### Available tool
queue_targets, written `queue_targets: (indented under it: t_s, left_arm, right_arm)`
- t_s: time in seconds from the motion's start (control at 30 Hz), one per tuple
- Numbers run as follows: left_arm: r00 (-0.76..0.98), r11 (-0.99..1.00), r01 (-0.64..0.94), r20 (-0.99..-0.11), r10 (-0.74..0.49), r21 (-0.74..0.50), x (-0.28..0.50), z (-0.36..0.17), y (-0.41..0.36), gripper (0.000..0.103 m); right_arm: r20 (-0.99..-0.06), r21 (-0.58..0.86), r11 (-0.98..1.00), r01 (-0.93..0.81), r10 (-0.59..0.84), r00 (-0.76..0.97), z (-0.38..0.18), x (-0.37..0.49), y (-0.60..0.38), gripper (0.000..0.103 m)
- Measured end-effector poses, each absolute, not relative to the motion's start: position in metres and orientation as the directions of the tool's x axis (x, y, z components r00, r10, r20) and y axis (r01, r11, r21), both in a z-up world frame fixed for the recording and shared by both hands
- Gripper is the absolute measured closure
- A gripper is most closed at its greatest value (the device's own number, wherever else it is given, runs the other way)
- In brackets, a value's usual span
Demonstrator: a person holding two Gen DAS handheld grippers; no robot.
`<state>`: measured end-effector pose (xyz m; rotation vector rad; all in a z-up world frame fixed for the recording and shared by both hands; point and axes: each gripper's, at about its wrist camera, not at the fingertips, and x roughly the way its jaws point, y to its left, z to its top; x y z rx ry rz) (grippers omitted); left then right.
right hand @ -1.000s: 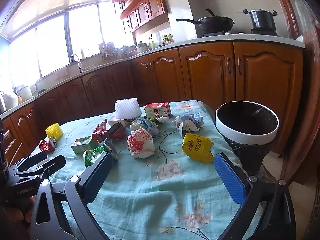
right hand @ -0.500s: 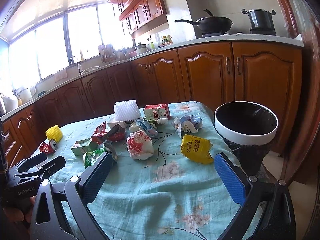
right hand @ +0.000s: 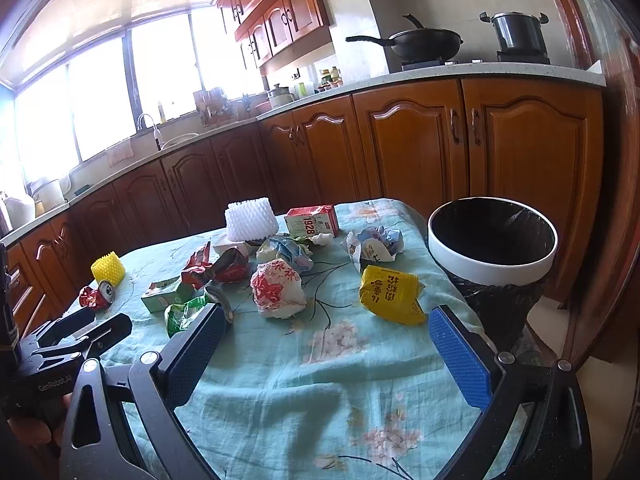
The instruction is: Collect trash
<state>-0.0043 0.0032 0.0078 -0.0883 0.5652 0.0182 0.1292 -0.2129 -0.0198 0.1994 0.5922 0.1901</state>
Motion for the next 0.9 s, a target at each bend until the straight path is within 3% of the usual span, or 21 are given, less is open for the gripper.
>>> queue_targets:
  t_s: [0.7, 0.9]
  left_arm:
    - [0.813, 0.993, -0.060, -0.582, -0.010, -0.102, 0.015, -0.003, 0.010, 0.001]
    - [0.793, 0.991, -0.075, -0.609, -0.011, -0.115, 0.029, -0.008, 0.016, 0.007]
  right_arm:
    - [-0.562, 0.251, 0.960, -0.123, 0.248, 0.789, -0.032, 0.143, -0.211, 0.001]
    - [-0.573, 0.260, 0.953, -0.155, 0.282, 0.769, -0.033, 0.155, -0.202, 0.001]
